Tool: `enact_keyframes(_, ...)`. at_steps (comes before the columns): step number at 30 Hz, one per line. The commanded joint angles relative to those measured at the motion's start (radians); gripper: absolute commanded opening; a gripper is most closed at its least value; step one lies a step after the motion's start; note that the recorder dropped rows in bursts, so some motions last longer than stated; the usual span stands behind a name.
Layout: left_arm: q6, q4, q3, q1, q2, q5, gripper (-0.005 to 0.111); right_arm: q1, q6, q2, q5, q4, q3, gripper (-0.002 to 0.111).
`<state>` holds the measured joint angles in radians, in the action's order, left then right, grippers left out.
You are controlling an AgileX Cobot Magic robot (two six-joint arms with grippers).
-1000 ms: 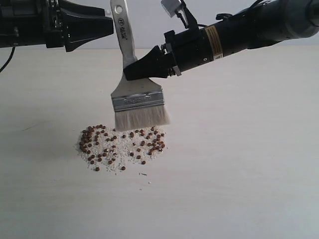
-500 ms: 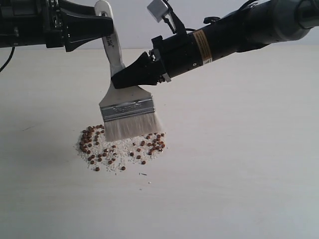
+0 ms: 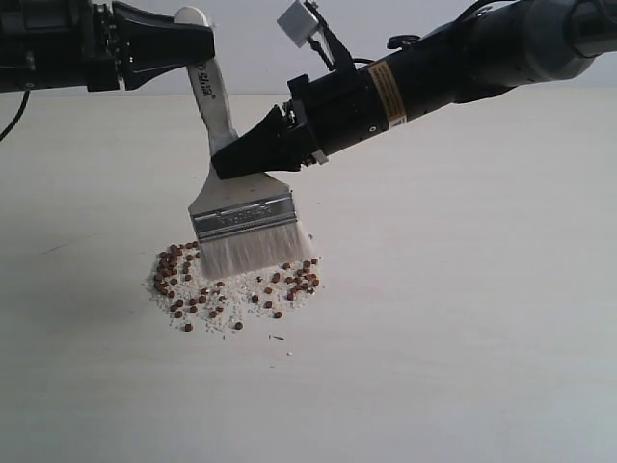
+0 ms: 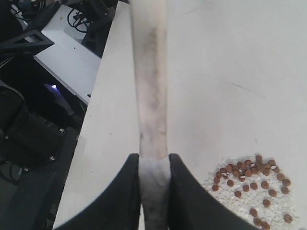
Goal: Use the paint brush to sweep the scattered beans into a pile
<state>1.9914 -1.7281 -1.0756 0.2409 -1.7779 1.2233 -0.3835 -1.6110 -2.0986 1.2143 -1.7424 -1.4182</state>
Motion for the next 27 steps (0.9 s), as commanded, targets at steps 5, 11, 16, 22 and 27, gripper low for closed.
enact_keyframes(5,-0.034,-0.016,0.002,0.005,0.002,-0.002,0.000,-0.001,-0.005,0.004,0.007,0.042,-0.006,0.000)
enact_keyframes(11,-0.043,-0.016,0.002,0.005,0.002,-0.002,0.000,-0.001,0.077,0.004,0.007,0.125,-0.006,0.011)
enact_keyframes(16,-0.059,-0.016,0.002,0.005,0.002,-0.002,0.000,-0.001,0.104,0.004,0.007,0.182,-0.006,0.025)
enact_keyframes(22,-0.064,-0.016,0.002,0.005,0.002,-0.002,0.000,-0.001,0.161,0.004,0.007,0.243,-0.006,0.030)
enact_keyframes(27,-0.064,-0.016,0.002,0.005,0.002,-0.002,0.000,-0.001,0.177,0.004,0.007,0.261,-0.006,0.030)
